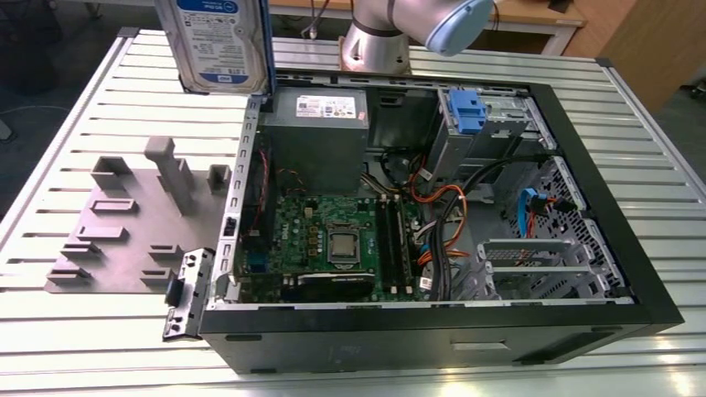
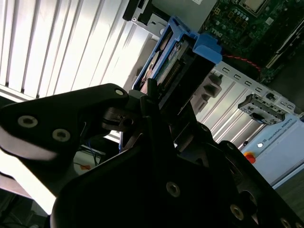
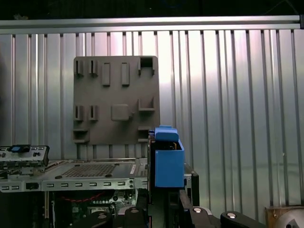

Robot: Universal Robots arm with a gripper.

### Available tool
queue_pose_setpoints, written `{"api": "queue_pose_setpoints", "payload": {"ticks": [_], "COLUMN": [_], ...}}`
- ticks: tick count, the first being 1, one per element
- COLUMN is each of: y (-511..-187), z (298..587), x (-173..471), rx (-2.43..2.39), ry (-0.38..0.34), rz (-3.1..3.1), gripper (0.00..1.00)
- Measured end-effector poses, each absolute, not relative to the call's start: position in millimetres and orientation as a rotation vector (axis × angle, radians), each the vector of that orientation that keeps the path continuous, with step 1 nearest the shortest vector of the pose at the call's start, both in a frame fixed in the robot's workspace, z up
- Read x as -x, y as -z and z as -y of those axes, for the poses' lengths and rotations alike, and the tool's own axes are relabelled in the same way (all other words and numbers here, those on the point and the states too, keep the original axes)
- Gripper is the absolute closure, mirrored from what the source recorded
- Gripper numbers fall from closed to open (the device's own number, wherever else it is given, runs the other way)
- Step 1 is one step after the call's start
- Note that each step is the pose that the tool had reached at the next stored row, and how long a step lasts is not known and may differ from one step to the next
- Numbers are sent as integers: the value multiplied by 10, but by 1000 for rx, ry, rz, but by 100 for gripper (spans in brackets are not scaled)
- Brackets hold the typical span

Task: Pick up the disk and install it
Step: 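Pick up the disk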

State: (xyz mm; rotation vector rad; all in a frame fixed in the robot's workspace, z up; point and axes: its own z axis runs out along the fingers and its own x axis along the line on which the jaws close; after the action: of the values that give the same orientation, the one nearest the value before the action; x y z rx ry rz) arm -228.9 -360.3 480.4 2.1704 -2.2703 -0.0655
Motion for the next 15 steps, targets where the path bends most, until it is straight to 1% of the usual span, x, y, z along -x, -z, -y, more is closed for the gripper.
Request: {"api": "queue_pose_setpoints", "payload": {"ticks": [15], "y": [-4801], "z": [3565], "x": [2047], "rx": [-2170], "ry": [66], "rz": [2270], "gripper": [65]}}
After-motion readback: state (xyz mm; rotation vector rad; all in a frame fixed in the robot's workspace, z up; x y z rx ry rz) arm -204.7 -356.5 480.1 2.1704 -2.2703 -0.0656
